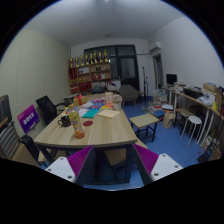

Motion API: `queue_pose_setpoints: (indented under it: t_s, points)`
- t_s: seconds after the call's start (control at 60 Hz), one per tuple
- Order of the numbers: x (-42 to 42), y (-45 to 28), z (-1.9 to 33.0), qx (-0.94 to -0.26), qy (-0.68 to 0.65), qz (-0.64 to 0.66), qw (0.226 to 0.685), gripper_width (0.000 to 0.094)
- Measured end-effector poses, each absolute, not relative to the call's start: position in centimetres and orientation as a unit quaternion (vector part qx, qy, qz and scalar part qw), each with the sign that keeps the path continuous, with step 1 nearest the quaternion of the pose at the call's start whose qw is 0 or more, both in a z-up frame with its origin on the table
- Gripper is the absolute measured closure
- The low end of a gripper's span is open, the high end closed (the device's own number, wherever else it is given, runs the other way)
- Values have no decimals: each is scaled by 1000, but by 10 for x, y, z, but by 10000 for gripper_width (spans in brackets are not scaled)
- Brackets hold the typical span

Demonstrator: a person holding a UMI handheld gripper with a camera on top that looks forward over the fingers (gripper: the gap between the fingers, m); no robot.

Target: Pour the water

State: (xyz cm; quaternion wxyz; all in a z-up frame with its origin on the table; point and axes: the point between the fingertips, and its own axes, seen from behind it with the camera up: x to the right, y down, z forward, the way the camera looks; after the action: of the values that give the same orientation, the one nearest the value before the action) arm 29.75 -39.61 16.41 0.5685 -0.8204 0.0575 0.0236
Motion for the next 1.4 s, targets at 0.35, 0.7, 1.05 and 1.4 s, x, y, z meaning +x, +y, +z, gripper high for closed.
queue_pose_setpoints:
  t_s: [0.35, 0.7, 1.05, 1.4]
  points:
    - [177, -275, 119, -802, 9, 48, 595, 125]
    - [73, -84, 66, -784, -2, 47, 619, 125]
    - [75, 0, 63, -770, 51, -18, 636, 517]
    - [118, 58, 186, -775, -94, -306, 544, 607]
